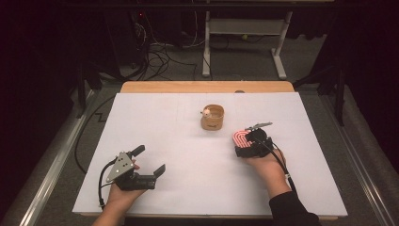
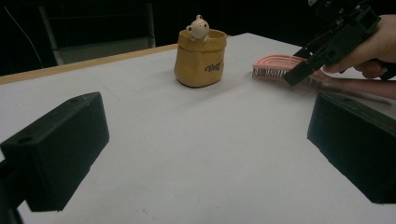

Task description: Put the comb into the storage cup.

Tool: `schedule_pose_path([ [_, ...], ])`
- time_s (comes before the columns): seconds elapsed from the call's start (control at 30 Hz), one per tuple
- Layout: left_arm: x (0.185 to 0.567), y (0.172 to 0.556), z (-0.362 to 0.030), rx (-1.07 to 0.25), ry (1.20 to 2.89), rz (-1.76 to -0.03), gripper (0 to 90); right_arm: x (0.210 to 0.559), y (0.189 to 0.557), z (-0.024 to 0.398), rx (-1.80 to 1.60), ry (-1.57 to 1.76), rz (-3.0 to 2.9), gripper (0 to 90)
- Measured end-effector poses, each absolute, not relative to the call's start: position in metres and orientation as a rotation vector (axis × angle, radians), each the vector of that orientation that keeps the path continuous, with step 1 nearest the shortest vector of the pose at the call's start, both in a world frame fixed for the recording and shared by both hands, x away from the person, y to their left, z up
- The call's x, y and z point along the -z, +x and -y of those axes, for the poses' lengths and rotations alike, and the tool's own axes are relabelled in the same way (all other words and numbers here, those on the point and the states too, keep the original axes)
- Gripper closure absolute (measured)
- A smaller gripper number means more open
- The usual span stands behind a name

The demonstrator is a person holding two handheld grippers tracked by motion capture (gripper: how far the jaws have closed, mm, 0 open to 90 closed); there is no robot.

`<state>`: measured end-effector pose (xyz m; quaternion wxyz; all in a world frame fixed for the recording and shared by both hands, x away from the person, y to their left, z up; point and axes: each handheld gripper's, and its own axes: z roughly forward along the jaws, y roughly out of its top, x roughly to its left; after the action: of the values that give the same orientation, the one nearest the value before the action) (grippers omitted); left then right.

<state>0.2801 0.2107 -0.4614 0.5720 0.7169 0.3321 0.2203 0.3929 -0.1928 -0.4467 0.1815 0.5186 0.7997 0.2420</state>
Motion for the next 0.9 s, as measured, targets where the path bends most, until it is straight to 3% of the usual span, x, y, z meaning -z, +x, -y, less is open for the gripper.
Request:
schedule_pose_path([
  [0.9, 0.461, 0.280, -0.212, -0.516, 1.682, -0.781, 0.0, 0.436, 0.380, 0.194, -0.768, 1.371, -2.220, 20.3],
])
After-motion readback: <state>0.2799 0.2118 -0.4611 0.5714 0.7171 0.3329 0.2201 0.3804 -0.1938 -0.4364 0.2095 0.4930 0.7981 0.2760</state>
